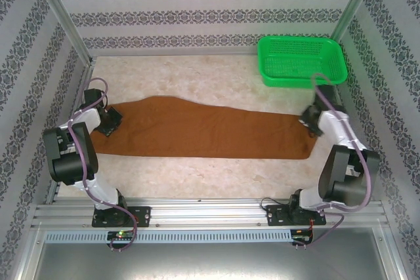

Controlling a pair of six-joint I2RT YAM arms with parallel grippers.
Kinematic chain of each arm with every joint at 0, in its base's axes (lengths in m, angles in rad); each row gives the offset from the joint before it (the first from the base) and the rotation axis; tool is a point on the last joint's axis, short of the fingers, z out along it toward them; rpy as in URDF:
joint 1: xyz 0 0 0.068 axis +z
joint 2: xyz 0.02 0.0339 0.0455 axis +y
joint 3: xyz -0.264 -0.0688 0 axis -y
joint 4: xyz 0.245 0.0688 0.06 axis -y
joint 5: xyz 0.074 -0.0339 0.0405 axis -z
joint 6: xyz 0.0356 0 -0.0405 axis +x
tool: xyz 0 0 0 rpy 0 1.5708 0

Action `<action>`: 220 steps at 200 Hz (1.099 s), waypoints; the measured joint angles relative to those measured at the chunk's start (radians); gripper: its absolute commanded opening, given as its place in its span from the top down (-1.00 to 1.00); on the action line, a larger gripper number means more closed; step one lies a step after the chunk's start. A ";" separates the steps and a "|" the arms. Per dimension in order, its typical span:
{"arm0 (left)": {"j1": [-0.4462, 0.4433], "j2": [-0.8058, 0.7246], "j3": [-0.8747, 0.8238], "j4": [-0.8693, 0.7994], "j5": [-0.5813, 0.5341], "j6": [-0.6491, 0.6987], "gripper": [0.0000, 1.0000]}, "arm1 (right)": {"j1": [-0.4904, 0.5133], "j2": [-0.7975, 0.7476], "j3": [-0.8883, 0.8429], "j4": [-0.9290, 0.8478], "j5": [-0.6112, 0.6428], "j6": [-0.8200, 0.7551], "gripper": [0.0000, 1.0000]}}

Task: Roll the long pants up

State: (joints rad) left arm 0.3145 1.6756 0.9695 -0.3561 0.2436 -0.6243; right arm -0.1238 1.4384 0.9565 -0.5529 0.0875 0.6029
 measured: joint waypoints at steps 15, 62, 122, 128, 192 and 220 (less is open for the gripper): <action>-0.016 -0.011 0.000 0.000 0.011 0.000 1.00 | 0.189 -0.002 0.019 0.001 -0.001 0.032 1.00; -0.039 -0.069 -0.001 -0.010 0.029 0.020 0.96 | 0.671 0.212 0.308 -0.052 0.009 0.122 1.00; -0.038 -0.156 -0.012 -0.029 0.010 0.045 0.95 | 0.962 0.719 0.953 -0.158 -0.075 0.121 1.00; -0.038 -0.158 -0.014 -0.032 0.009 0.047 0.94 | 0.973 0.766 1.020 -0.177 -0.085 0.117 1.00; -0.031 -0.125 -0.030 -0.028 0.023 0.052 0.95 | 0.999 0.885 1.190 -0.221 -0.245 0.109 1.00; -0.031 -0.102 -0.030 -0.025 0.038 0.052 0.94 | 1.015 0.839 1.091 -0.196 -0.273 0.116 0.81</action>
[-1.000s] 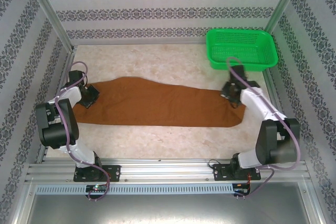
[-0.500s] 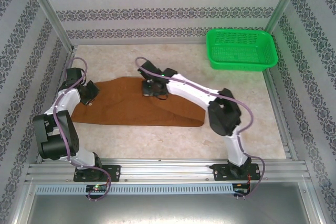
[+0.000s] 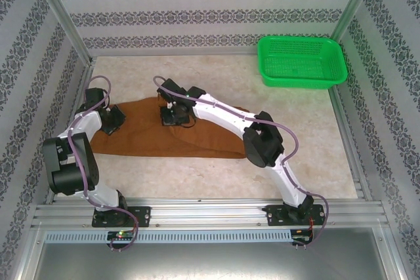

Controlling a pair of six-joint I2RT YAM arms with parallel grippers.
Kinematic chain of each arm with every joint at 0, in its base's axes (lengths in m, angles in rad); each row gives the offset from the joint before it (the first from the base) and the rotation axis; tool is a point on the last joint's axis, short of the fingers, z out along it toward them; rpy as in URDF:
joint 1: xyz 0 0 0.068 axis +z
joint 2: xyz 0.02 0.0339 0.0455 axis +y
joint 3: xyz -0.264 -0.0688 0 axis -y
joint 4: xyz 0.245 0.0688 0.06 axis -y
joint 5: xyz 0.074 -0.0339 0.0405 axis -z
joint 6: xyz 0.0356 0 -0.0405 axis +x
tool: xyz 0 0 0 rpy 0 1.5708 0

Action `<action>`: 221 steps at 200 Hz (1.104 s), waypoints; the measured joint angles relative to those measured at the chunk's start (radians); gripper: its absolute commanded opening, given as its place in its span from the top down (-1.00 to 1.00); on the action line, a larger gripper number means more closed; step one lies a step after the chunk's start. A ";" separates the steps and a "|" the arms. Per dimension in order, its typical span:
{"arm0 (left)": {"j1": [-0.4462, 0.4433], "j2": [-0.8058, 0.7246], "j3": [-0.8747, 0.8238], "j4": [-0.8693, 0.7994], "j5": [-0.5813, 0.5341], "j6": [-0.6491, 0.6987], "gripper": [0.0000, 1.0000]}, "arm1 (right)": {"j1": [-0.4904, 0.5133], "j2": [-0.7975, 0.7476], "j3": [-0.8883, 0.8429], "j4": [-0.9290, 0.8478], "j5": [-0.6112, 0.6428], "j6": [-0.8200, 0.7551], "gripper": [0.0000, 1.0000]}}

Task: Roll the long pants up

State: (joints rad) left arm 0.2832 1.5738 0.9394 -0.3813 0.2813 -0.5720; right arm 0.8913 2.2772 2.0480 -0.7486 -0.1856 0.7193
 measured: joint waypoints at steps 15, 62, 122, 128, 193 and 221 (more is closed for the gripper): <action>0.000 0.004 0.000 0.005 0.008 0.000 0.91 | 0.022 0.003 -0.002 0.000 -0.027 0.008 0.03; -0.036 0.005 -0.021 0.082 0.086 0.007 0.31 | 0.048 -0.069 -0.115 0.089 -0.070 0.006 -0.81; -0.206 0.112 -0.018 0.162 0.172 0.050 -0.01 | -0.245 -0.483 -0.638 0.240 -0.046 0.039 -0.78; -0.211 0.126 -0.015 0.169 0.180 0.055 -0.06 | -0.263 -0.509 -0.669 0.252 -0.039 0.039 -0.77; -0.248 0.256 0.069 0.256 0.304 0.094 0.01 | -0.299 -0.606 -0.855 0.317 -0.037 0.046 -0.72; -0.272 0.260 0.053 0.311 0.340 0.074 0.26 | -0.303 -0.612 -0.879 0.332 -0.036 0.049 -0.70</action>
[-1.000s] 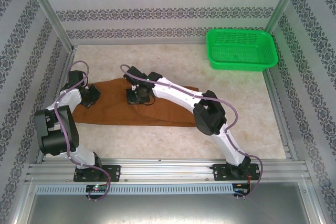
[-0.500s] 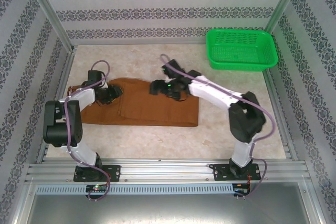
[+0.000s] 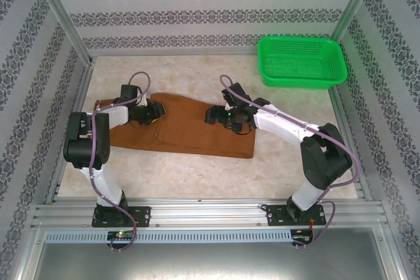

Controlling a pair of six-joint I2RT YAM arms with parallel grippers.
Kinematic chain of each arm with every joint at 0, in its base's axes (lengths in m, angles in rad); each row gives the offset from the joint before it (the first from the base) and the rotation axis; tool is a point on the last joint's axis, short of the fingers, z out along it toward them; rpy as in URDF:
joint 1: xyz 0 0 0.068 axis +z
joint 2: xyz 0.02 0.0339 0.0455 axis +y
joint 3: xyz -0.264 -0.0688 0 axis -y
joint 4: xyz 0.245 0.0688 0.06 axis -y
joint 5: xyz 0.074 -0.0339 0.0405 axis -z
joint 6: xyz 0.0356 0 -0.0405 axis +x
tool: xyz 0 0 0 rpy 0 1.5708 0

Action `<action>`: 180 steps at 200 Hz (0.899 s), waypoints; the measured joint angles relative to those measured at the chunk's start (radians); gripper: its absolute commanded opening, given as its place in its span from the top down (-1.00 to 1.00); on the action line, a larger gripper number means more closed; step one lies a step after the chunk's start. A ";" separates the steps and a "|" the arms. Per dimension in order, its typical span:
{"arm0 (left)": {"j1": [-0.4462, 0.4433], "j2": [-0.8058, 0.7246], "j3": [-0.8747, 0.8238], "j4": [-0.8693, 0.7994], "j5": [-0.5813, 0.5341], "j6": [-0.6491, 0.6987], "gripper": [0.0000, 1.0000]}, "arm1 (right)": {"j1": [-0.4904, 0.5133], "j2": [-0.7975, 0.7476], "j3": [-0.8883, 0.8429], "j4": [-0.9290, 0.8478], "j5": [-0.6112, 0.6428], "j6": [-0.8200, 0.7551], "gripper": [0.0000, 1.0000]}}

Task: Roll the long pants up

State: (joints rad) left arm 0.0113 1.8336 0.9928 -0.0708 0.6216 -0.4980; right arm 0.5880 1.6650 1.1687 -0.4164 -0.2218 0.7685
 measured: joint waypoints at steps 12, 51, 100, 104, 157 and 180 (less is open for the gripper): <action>-0.005 -0.001 -0.005 0.002 -0.006 -0.005 0.02 | -0.003 -0.002 0.000 0.004 0.000 0.001 -0.70; -0.005 -0.053 -0.029 -0.003 -0.057 0.005 -0.14 | -0.003 -0.004 0.000 0.011 0.000 0.005 -0.70; -0.005 -0.061 -0.032 0.004 -0.068 0.021 -0.16 | -0.003 -0.003 0.000 0.026 0.000 0.016 -0.69; -0.005 -0.060 -0.034 0.008 -0.062 0.021 -0.16 | -0.003 -0.003 0.000 0.026 0.000 0.018 -0.69; -0.002 0.053 -0.016 0.135 0.141 0.000 0.29 | -0.003 0.005 0.000 0.026 0.000 0.020 -0.68; -0.003 0.098 -0.010 0.153 0.183 -0.004 0.82 | -0.003 0.021 0.000 0.025 0.000 0.023 -0.68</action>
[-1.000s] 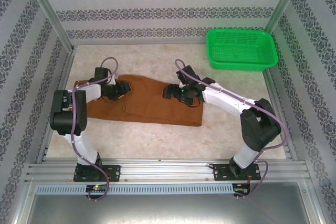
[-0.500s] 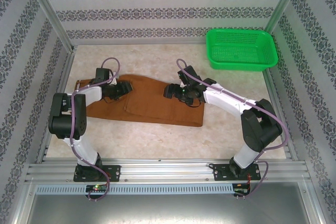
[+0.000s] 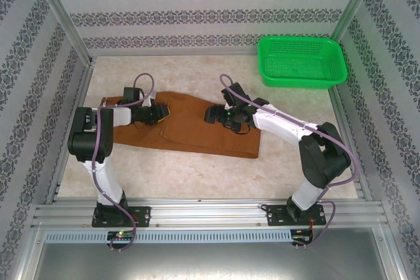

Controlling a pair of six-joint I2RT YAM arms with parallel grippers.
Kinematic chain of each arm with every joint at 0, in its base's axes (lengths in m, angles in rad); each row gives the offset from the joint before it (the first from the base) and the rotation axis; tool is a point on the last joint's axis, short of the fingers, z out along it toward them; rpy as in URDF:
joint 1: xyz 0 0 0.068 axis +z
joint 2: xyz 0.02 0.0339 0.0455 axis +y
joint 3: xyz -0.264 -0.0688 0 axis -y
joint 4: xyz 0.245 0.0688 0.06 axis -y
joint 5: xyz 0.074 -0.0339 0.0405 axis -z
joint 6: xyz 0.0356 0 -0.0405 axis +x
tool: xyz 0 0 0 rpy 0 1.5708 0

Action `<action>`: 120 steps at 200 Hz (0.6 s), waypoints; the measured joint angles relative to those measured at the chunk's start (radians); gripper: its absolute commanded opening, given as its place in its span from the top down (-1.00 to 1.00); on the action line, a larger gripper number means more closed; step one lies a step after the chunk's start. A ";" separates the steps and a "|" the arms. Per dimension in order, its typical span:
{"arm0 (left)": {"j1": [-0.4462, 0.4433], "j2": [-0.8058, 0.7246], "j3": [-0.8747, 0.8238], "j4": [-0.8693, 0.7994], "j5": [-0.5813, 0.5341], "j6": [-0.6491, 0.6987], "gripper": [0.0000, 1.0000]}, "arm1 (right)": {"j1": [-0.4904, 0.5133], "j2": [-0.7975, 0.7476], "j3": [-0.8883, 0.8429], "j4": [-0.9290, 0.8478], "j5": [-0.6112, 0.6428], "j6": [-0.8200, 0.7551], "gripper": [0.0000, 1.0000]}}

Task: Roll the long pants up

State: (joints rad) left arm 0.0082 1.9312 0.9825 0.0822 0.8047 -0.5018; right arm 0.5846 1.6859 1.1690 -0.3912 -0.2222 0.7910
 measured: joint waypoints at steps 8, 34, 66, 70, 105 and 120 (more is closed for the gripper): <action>0.000 0.008 0.000 -0.004 0.012 0.002 0.91 | 0.000 0.006 0.000 0.000 0.000 0.000 -0.68; -0.003 0.009 0.011 -0.029 0.033 0.017 1.00 | -0.005 0.014 0.000 0.000 0.000 0.000 -0.68; -0.021 0.008 0.025 -0.051 0.048 0.024 -0.08 | -0.023 0.014 -0.003 0.013 -0.003 0.000 -0.67; -0.026 0.004 0.031 -0.054 0.055 0.024 -0.14 | -0.027 0.014 -0.004 0.017 -0.004 0.000 -0.67; -0.076 -0.028 0.048 -0.071 0.051 0.031 -0.15 | -0.039 0.014 -0.027 0.031 -0.004 0.000 -0.67; -0.085 -0.026 0.052 -0.079 0.052 0.032 -0.09 | -0.040 0.014 -0.037 0.034 -0.004 0.000 -0.67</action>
State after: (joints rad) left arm -0.0765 1.9049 1.0348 0.0029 0.8566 -0.4702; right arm 0.5449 1.7004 1.1320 -0.3569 -0.2264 0.7906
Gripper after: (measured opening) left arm 0.575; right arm 0.834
